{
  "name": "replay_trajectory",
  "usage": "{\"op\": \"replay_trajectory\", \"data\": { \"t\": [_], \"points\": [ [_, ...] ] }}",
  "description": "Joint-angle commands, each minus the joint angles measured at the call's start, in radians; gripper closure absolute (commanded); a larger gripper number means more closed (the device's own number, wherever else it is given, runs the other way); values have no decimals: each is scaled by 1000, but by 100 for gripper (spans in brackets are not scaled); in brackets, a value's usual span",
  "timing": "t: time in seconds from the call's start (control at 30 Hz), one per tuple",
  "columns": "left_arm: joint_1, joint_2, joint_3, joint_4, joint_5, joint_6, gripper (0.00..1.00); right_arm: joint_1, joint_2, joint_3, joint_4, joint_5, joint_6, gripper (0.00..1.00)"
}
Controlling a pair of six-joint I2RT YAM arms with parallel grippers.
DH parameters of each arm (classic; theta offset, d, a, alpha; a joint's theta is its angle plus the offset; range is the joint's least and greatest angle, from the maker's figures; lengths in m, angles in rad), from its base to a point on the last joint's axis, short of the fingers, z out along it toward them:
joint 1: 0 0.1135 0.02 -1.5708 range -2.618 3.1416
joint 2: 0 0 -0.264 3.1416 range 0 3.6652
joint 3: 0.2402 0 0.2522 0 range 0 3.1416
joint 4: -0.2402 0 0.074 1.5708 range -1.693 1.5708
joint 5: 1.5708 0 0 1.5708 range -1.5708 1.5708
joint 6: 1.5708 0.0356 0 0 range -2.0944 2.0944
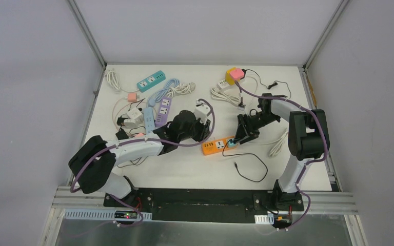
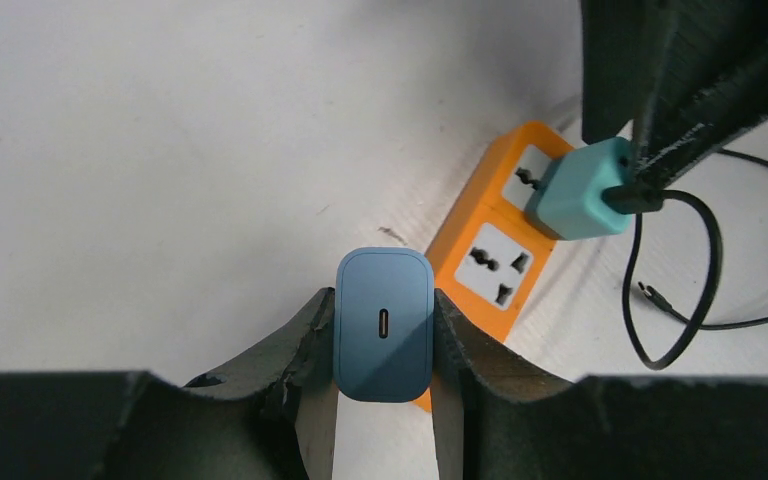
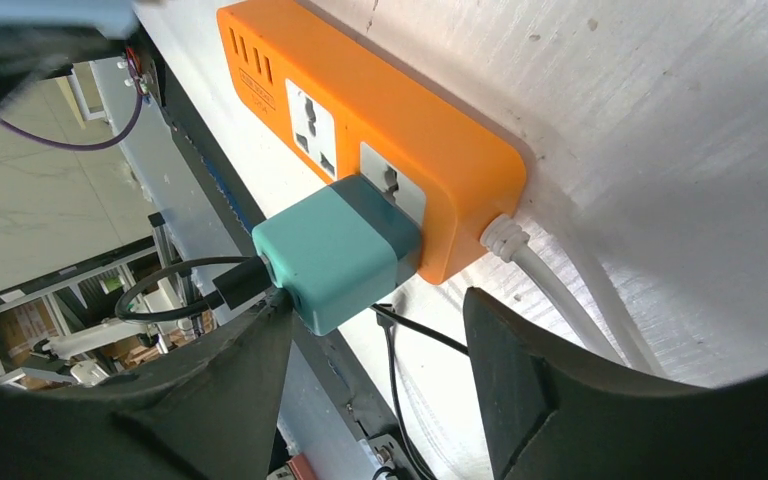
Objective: Pull the plug off the socket
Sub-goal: Place the plug at the center of the board.
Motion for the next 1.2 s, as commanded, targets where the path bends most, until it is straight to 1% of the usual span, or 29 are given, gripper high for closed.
{"op": "replay_trajectory", "data": {
  "t": [0.0,0.07,0.17,0.27,0.37,0.53,0.73,1.07,1.1,1.17],
  "points": [
    [73,-124,-40,-91,-50,-185,100,-9,-19,12,60,70,-76,35],
    [102,-167,-63,-144,-67,-228,100,-20,-28,15,42,23,-103,35],
    [135,-220,-74,-264,-133,-277,100,-29,-43,19,10,-25,-142,34],
    [159,-268,-70,-388,-206,-317,100,-33,-52,23,-14,-53,-176,34],
    [190,-307,-78,-476,-256,-350,100,-43,-56,25,-33,-74,-201,34],
    [277,-338,-100,-562,-249,-409,100,-54,-54,28,-45,-85,-216,34],
    [350,-306,-101,-613,-212,-422,99,-58,-54,24,-45,-82,-219,34],
    [428,-175,-46,-639,-161,-384,86,-65,-61,18,-45,-82,-224,34],
    [432,-164,-40,-640,-160,-383,83,-66,-62,19,-45,-84,-224,34],
    [440,-146,-31,-646,-153,-379,73,-68,-64,16,-44,-84,-225,34]
  ]
}}
